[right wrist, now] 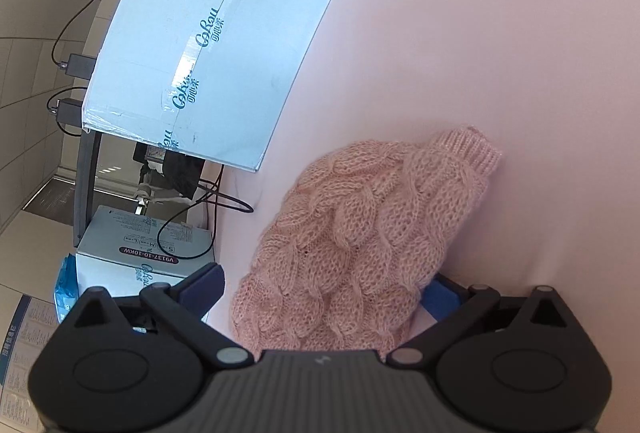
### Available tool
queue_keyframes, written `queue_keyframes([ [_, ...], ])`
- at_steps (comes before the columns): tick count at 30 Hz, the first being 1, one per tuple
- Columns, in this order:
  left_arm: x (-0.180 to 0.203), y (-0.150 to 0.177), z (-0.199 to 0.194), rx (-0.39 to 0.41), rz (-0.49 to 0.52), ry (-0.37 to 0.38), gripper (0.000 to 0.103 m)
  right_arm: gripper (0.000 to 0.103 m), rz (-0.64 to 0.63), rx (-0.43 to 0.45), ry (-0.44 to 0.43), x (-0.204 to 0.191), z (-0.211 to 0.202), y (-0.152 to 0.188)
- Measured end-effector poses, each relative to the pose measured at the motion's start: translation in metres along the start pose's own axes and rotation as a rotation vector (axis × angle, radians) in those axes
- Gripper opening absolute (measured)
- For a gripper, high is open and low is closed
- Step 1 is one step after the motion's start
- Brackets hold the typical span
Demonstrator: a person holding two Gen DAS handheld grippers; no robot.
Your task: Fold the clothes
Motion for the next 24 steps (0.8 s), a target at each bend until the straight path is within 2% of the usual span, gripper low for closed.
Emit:
queue_keyframes([
  [4, -0.004, -0.001, -0.001, 0.004, -0.031, 0.036, 0.065, 0.103, -0.100, 0.110, 0.014, -0.008, 0.009, 0.007],
  [8, -0.004, -0.001, -0.002, 0.006, -0.033, 0.050, 0.065, 0.103, -0.180, 0.155, 0.022, -0.012, 0.012, 0.013],
  [9, -0.004, 0.000, -0.002, 0.006, -0.029, 0.049, 0.065, 0.099, -0.178, 0.161, 0.020, -0.011, 0.012, 0.013],
  [11, -0.003, 0.000, -0.002, 0.007, -0.025, 0.049, 0.065, 0.077, -0.145, 0.158, 0.005, -0.005, 0.011, 0.010],
  [12, -0.003, 0.000, -0.002, 0.008, -0.026, 0.051, 0.065, 0.048, -0.117, 0.138, -0.007, -0.002, 0.014, 0.009],
  [13, -0.003, 0.001, -0.002, 0.009, -0.027, 0.052, 0.065, 0.031, -0.070, 0.109, -0.026, 0.004, 0.019, 0.009],
  [15, -0.003, 0.001, -0.002, 0.009, -0.024, 0.052, 0.065, 0.027, 0.016, 0.100, -0.081, 0.015, 0.022, 0.005],
  [19, -0.002, 0.001, -0.002, 0.013, -0.014, 0.048, 0.065, 0.021, 0.044, 0.109, -0.109, 0.017, 0.021, 0.005],
  [24, -0.001, 0.001, 0.000, 0.012, -0.034, 0.031, 0.065, 0.018, 0.128, 0.100, -0.162, 0.025, 0.018, -0.002],
])
Point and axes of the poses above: each gripper's, at about its wrist camera, not at the fingertips, and z roughly the way its jaws point, x to its right, y to its underside, the point moved 9 cm from there along z, roughly the way its jaws point, and after that the axes turned 3 degrees about z, right-handed, at the moved point
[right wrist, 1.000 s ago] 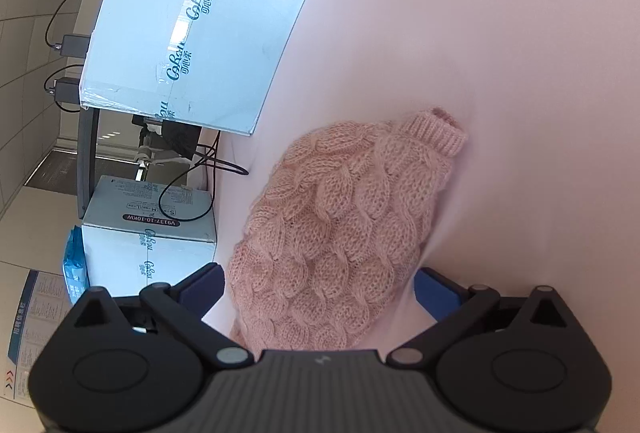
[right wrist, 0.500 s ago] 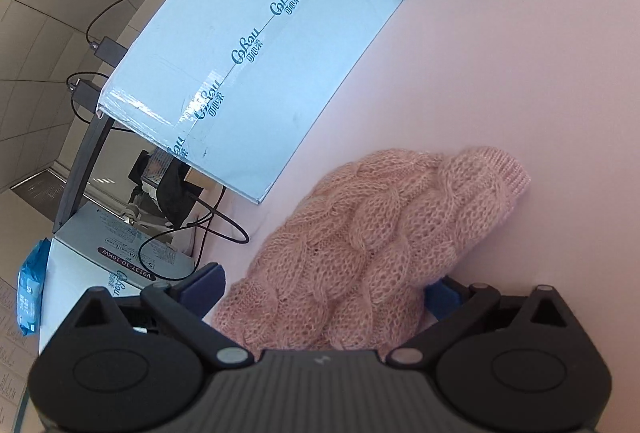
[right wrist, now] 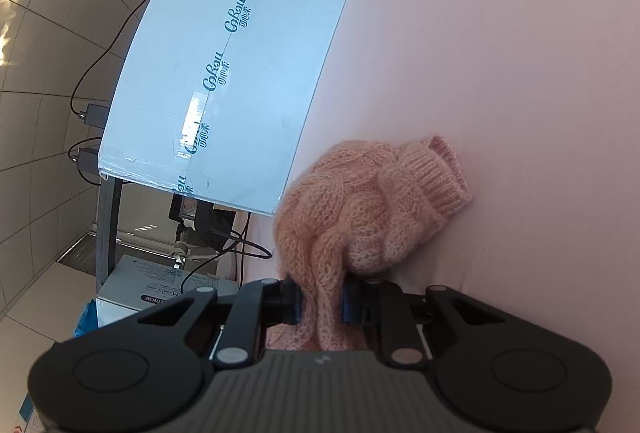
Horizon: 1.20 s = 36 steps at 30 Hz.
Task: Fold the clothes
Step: 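Grasp the sweater cuff with the right gripper and lift it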
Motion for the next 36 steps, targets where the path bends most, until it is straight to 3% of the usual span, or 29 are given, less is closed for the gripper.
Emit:
queue_keyframes([
  [7, 0.037, 0.010, 0.036, -0.109, -0.002, 0.070, 0.065, 0.018, 0.072, 0.095, -0.024, 0.016, -0.031, -0.045],
  [10, 0.063, 0.019, 0.059, -0.115, 0.034, 0.061, 0.065, 0.018, 0.095, 0.145, -0.026, 0.023, -0.051, -0.070],
  [14, 0.087, 0.031, 0.082, -0.084, 0.070, 0.048, 0.065, 0.018, 0.032, 0.219, -0.005, 0.022, -0.072, -0.095],
  [18, 0.092, 0.033, 0.089, -0.041, 0.040, 0.019, 0.065, 0.018, -0.011, 0.224, 0.001, 0.021, -0.080, -0.095],
  [23, 0.086, 0.030, 0.087, -0.024, -0.014, 0.048, 0.065, 0.019, -0.125, 0.240, -0.031, -0.009, -0.080, -0.082],
  [26, 0.082, 0.028, 0.083, 0.028, -0.080, 0.074, 0.065, 0.019, -0.238, 0.248, -0.071, -0.039, -0.079, -0.066],
  [30, 0.070, 0.020, 0.056, 0.119, -0.242, 0.146, 0.065, 0.020, -0.380, 0.241, -0.119, -0.079, -0.075, -0.037],
  [33, 0.062, 0.012, 0.017, 0.265, -0.237, 0.107, 0.065, 0.020, -0.451, 0.214, -0.134, -0.099, -0.067, -0.015],
  [36, 0.045, 0.007, -0.016, 0.349, -0.296, 0.100, 0.066, 0.021, -0.555, 0.218, -0.131, -0.118, -0.051, 0.009],
])
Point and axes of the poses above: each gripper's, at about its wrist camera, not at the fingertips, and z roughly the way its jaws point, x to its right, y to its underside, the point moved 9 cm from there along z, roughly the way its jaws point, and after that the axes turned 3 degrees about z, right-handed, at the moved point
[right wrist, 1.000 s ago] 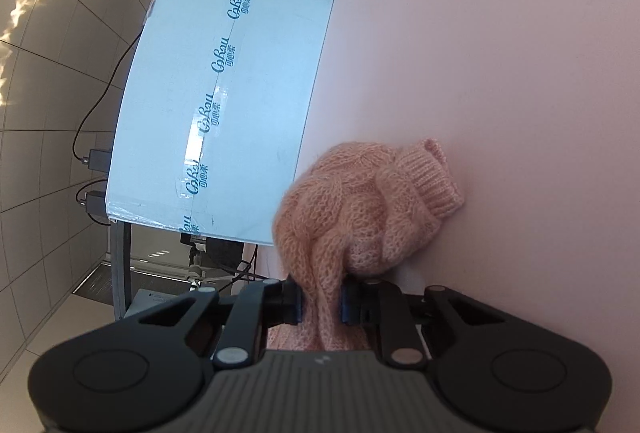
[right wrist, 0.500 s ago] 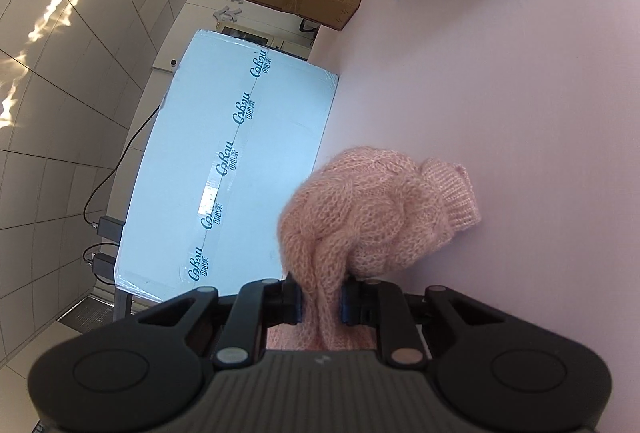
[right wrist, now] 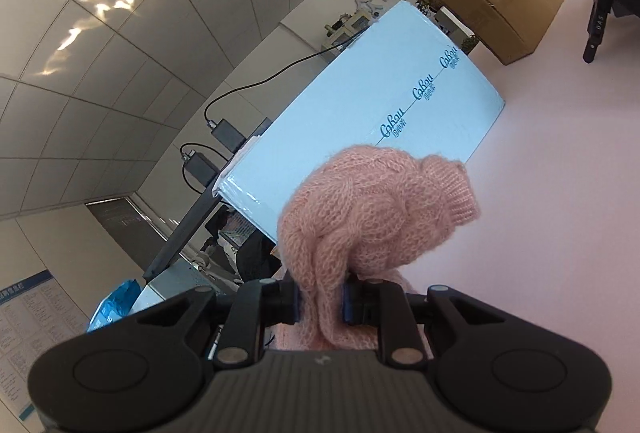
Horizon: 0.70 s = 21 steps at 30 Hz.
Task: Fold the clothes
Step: 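Grasp the sweater cuff with the right gripper and lift it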
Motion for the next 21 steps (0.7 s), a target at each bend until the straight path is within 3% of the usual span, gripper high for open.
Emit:
queue_keyframes([
  [5, -0.012, -0.029, -0.047, 0.133, -0.001, -0.015, 0.066, 0.021, -0.083, -0.092, -0.078, -0.046, 0.020, 0.046],
  [14, -0.039, -0.079, -0.130, 0.377, -0.024, -0.050, 0.067, 0.023, -0.362, -0.366, -0.181, -0.117, 0.041, 0.177],
  [19, -0.051, -0.089, -0.153, 0.436, -0.039, -0.059, 0.069, 0.032, -0.464, -0.480, -0.217, -0.128, 0.038, 0.223],
  [20, -0.052, -0.089, -0.155, 0.436, -0.041, -0.057, 0.069, 0.035, -0.468, -0.493, -0.224, -0.130, 0.040, 0.227],
  [21, -0.054, -0.090, -0.156, 0.435, -0.044, -0.056, 0.069, 0.047, -0.467, -0.505, -0.234, -0.131, 0.041, 0.231],
])
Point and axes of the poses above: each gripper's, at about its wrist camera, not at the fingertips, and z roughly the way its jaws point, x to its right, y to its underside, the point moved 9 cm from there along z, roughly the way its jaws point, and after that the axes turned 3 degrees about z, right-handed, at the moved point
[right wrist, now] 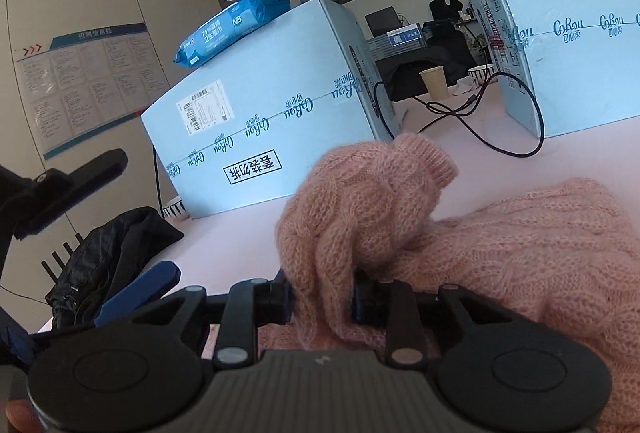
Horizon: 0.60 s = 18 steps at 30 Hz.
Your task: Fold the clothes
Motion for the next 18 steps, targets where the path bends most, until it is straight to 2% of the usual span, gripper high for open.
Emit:
queue_keyframes([
  [1, -0.001, 0.000, -0.001, 0.001, -0.004, 0.003, 0.069, 0.062, -0.011, -0.014, -0.029, -0.005, 0.001, 0.002],
  [4, -0.004, -0.003, -0.002, 0.010, -0.023, 0.016, 0.069, 0.086, -0.060, -0.049, -0.105, -0.018, 0.001, 0.005],
  [8, -0.005, -0.013, -0.009, 0.049, -0.028, 0.018, 0.069, 0.092, -0.042, -0.097, -0.219, -0.025, 0.000, 0.011],
  [11, 0.004, -0.024, -0.013, 0.060, -0.012, 0.055, 0.070, 0.093, -0.013, -0.111, -0.268, -0.024, 0.001, 0.008],
  [13, 0.023, -0.028, -0.009, 0.012, 0.040, 0.114, 0.071, 0.094, -0.013, -0.112, -0.269, -0.025, 0.001, 0.008],
  [15, 0.046, -0.030, -0.005, -0.056, 0.106, 0.189, 0.077, 0.096, -0.009, -0.110, -0.279, -0.025, 0.000, 0.008],
  [18, 0.088, -0.019, 0.010, -0.277, 0.191, 0.355, 0.079, 0.096, -0.018, -0.111, -0.279, -0.026, -0.001, 0.009],
])
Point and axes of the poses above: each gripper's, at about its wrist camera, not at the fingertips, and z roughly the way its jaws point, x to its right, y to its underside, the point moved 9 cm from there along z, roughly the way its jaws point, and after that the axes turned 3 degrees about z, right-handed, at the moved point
